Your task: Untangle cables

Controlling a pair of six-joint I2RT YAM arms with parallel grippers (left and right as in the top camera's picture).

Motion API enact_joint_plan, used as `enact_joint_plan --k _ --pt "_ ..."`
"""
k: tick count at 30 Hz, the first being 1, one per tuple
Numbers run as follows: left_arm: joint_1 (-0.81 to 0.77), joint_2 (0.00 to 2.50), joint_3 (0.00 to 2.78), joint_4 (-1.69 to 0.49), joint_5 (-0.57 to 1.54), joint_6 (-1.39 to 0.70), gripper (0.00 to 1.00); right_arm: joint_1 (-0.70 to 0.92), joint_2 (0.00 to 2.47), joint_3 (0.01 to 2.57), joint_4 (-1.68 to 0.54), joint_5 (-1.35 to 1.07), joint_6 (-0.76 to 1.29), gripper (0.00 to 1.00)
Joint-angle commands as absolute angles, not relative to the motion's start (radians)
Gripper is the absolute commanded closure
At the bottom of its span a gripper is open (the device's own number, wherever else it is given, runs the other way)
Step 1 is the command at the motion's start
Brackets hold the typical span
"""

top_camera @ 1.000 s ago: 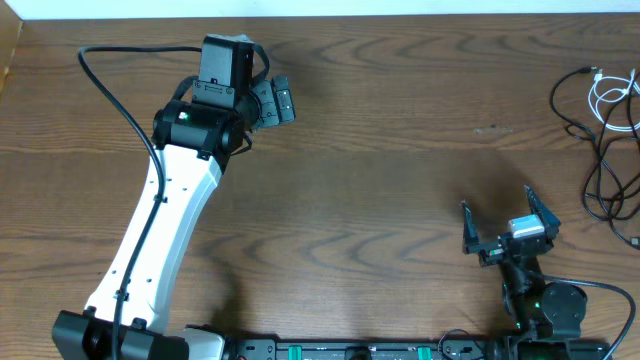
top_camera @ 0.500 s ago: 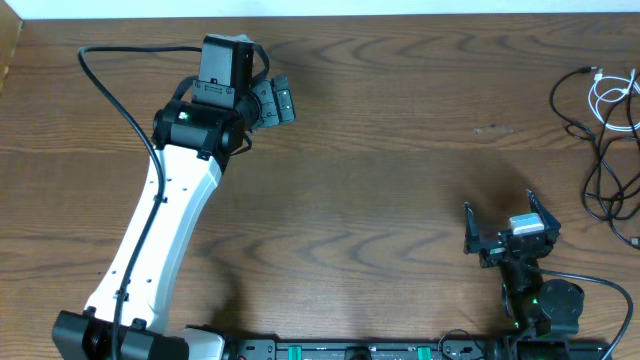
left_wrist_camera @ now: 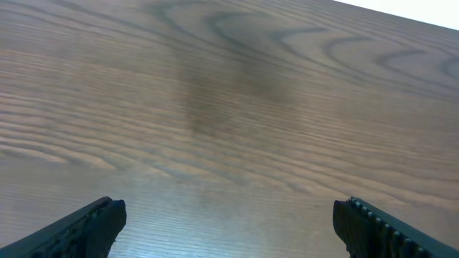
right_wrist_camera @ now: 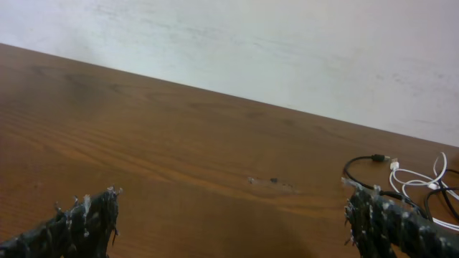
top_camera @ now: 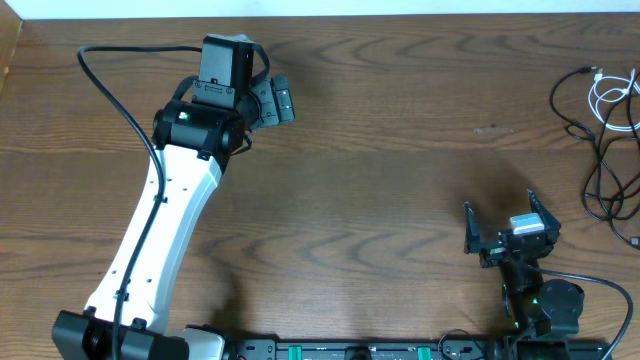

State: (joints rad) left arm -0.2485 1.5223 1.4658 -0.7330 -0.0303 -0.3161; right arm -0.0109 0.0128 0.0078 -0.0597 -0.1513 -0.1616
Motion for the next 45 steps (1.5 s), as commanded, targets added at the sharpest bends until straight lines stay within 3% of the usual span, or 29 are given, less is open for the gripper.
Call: enact_joint_plan --k 1,12,19,27,33,45 --pt "-0.241 1.516 1.485 -0.735 -0.142 -0.308 0.03 -0.01 0.006 0.006 -0.064 -0.137 -0.154 0.01" --pt "-0.236 1.514 1.477 -0.802 -0.151 -0.296 0.03 -0.01 0.006 0.006 -0.064 -0.137 -0.154 0.01" --pt "-0.196 1.39 1.453 -0.868 -0.192 -0.289 0.03 -0.01 0.006 0.006 -0.064 -0.137 -0.154 0.01" --pt "-0.081 1.168 1.141 -0.473 -0.084 -0.276 0.03 -0.01 0.006 0.006 -0.064 -0.137 -0.154 0.01" --pt "0.026 0.935 0.848 -0.162 0.14 -0.009 0.03 -0.01 0.006 0.006 -0.064 -0.137 -0.154 0.01" --pt "0.1 0.487 0.365 0.058 0.168 0.071 0.03 -0.01 0.006 0.006 -0.064 -0.137 -0.154 0.01"
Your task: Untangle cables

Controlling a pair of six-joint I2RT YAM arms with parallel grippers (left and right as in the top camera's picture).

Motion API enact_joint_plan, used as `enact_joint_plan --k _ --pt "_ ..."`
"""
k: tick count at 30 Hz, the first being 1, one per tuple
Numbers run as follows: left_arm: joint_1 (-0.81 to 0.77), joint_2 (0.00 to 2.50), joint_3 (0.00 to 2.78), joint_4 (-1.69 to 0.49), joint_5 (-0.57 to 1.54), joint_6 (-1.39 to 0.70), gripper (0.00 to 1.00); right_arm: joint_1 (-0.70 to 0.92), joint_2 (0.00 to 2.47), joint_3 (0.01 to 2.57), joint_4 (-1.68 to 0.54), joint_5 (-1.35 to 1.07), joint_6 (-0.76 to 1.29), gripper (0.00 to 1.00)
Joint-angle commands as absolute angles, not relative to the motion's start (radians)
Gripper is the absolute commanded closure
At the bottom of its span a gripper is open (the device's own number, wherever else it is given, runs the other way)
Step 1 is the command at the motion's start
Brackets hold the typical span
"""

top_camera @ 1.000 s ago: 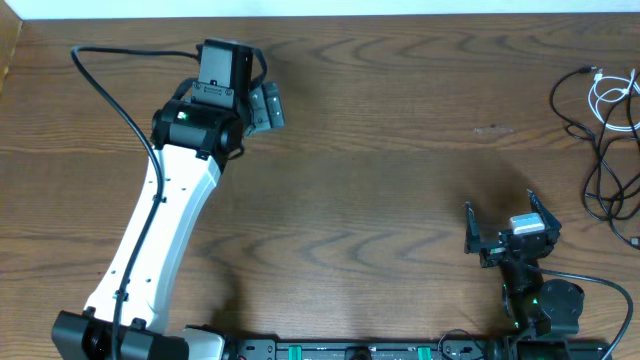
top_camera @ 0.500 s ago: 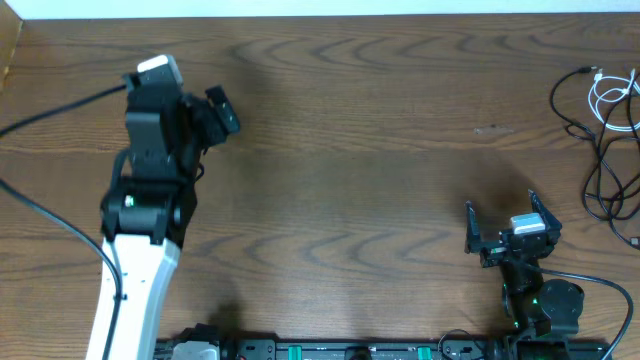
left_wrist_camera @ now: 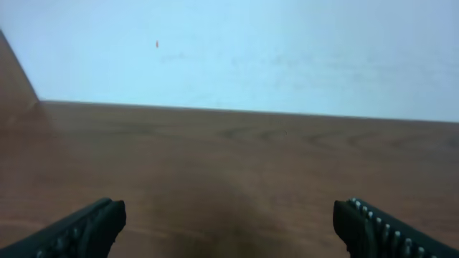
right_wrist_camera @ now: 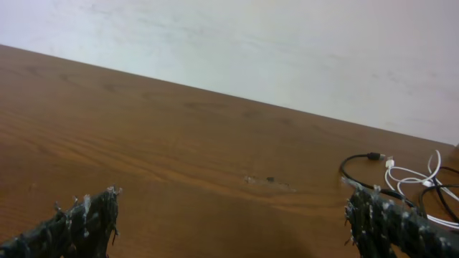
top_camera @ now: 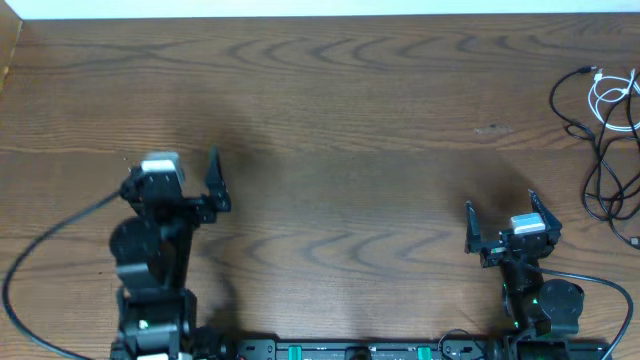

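Observation:
The tangle of cables (top_camera: 603,130) lies at the table's far right edge: a white cable (top_camera: 612,95) looped over black cable (top_camera: 600,180). In the right wrist view the cables (right_wrist_camera: 401,175) show at the right, beyond the fingers. My right gripper (top_camera: 503,222) stands open near the front right, well short of the cables, with nothing between its fingers (right_wrist_camera: 82,222). My left gripper (top_camera: 172,188) is open at the front left, far from the cables, and empty; its fingers (left_wrist_camera: 86,228) frame bare wood.
The wooden table (top_camera: 350,120) stretches between both arms. A white wall (left_wrist_camera: 237,50) rises behind its far edge. A small scuff mark (right_wrist_camera: 269,180) sits on the wood left of the cables. The left arm's own black lead (top_camera: 40,270) curves at the front left.
My left arm was stretched out to the far left of the table and now stands drawn back at the front left, gripper still open. The right gripper has stayed put.

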State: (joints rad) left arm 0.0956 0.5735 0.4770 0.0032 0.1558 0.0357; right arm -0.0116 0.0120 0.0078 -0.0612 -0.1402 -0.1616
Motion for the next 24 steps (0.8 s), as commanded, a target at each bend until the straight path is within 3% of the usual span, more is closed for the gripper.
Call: enact_joint_plan --k 1,9,24 --pt "0.1 0.439 0.305 0.094 0.168 0.071 0.03 -0.01 0.006 0.006 -0.064 -0.137 -0.154 0.01" --pt "0.099 0.15 0.084 0.116 0.142 0.075 0.03 -0.01 0.006 0.006 -0.064 -0.137 -0.154 0.01" --pt "0.094 0.002 0.004 -0.064 0.116 0.067 0.03 -0.01 0.006 0.006 -0.064 -0.137 -0.154 0.01"
